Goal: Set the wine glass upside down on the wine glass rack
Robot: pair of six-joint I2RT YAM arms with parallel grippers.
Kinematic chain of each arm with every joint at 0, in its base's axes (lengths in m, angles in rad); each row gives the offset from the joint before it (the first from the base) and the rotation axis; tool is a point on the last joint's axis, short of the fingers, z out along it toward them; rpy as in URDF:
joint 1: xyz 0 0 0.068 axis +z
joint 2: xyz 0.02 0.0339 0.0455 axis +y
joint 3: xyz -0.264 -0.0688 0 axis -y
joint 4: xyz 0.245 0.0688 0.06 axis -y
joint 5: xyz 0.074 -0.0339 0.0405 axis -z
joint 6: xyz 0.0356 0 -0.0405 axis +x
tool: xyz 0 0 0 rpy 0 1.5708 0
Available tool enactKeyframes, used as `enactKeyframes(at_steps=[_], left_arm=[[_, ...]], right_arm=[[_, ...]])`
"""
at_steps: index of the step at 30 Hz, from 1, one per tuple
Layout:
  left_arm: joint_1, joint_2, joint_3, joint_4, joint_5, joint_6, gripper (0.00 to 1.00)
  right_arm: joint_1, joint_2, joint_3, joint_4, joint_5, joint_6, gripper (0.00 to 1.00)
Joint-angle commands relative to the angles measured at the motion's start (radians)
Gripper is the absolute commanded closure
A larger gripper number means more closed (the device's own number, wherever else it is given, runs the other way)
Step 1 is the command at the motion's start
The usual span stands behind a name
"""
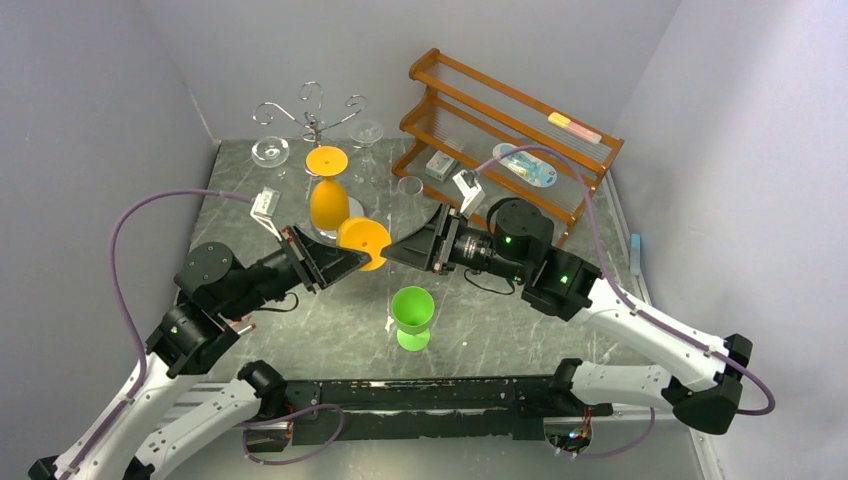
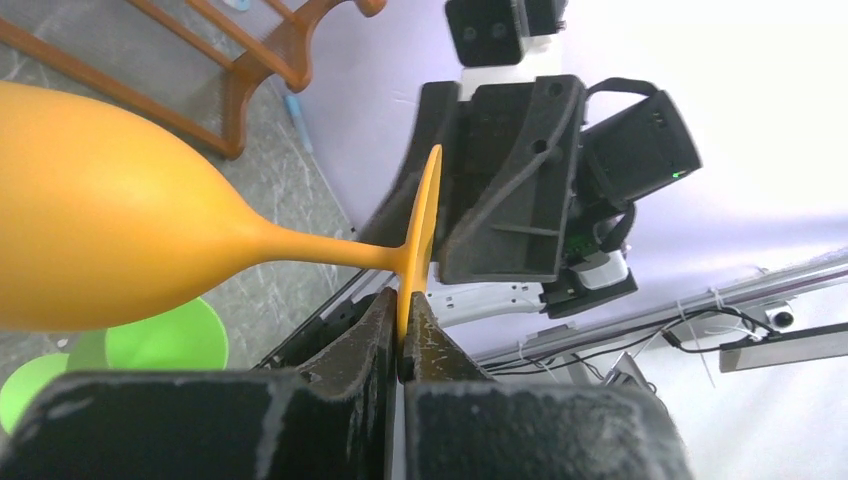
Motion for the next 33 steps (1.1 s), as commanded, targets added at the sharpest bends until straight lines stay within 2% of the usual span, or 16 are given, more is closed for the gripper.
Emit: enactKeyframes(at_steps=[1, 3, 6, 10, 13, 17, 21, 27, 33], left_arm=[[-0.005, 0.021, 0.107, -0.015, 0.062, -0.005, 0.95], [-0.005, 0.043, 0.176, -0.066, 0.079, 0.008, 0.95], [-0.005, 0.081, 0.319, -0.193, 0.028, 0.059, 0.95], [-0.005, 0.161, 0.566, -0.426, -0.260, 0.163, 0.95], [-0.005, 0.249, 0.749, -0.506, -0.433, 0.253, 0.95], [-0.005, 0.381, 0.917, -0.509, -0.573, 0.361, 0.95], [-0.005, 0.507, 1.042, -0.502, -0.797, 0.458, 0.95], [-0.004, 0.620, 1.089, -0.403, -0.979, 0.568, 0.95], [0.010, 0.682, 1.090, -0.312, -1.058, 0.661, 0.95]], right_arm=[[-0.003, -0.043, 0.044, -0.064, 0.049, -0.040, 0.42], [-0.003, -0.068, 0.066, -0.091, 0.093, -0.057, 0.32], [-0.004, -0.094, 0.104, -0.130, 0.144, -0.079, 0.28], [-0.003, -0.113, 0.126, -0.160, 0.191, -0.089, 0.27], [-0.003, -0.113, 0.130, -0.169, 0.200, -0.087, 0.27], [-0.004, -0.097, 0.140, -0.160, 0.195, -0.092, 0.27], [-0.003, -0.077, 0.142, -0.144, 0.183, -0.101, 0.27], [-0.004, -0.042, 0.150, -0.147, 0.178, -0.132, 0.27], [-0.006, -0.013, 0.148, -0.130, 0.172, -0.171, 0.27]])
